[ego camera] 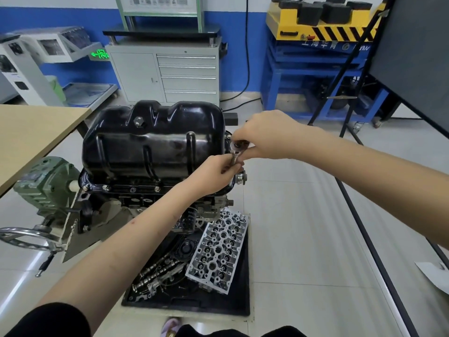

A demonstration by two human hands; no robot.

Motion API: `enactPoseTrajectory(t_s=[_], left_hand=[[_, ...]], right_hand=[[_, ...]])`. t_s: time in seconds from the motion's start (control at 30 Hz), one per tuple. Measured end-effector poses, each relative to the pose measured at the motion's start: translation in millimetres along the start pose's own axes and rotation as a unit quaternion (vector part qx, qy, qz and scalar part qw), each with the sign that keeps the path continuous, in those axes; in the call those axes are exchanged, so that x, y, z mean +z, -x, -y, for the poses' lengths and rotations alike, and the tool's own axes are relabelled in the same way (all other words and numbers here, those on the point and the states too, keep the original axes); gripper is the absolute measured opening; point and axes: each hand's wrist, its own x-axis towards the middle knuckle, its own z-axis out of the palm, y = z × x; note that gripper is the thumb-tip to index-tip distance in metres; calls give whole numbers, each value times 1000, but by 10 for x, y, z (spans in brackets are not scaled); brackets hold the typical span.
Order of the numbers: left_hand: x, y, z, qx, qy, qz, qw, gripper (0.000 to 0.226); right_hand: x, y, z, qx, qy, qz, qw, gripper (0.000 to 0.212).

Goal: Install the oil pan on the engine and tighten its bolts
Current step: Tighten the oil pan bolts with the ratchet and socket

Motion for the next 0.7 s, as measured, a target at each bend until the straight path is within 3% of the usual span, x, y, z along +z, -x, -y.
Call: enactPoseTrajectory(t_s=[0.1, 0.2, 0.33, 0.4, 0.6, 0.7], left_hand=[[15, 2, 6, -2, 3, -22, 1000, 23], [17, -21, -13, 9, -4, -31, 999, 21], [-15, -36, -50, -5, -12, 5, 1000, 23], [-12, -37, -56, 6, -34, 19, 999, 23], [-22, -8, 5, -3, 5, 20, 1000, 27], [-30, 3, 4, -3, 8, 8, 1000, 24]], right_hand=[[84, 3, 88, 71, -10, -12, 997, 44], [105, -12, 121, 104, -38, -20, 994, 39], [36, -20, -5, -19, -13, -8, 1000, 17], [20, -8, -58, -62, 8, 3, 998, 19], [154, 32, 110, 66, -19, -33, 997, 46], [171, 5, 147, 87, -54, -35, 994, 41]])
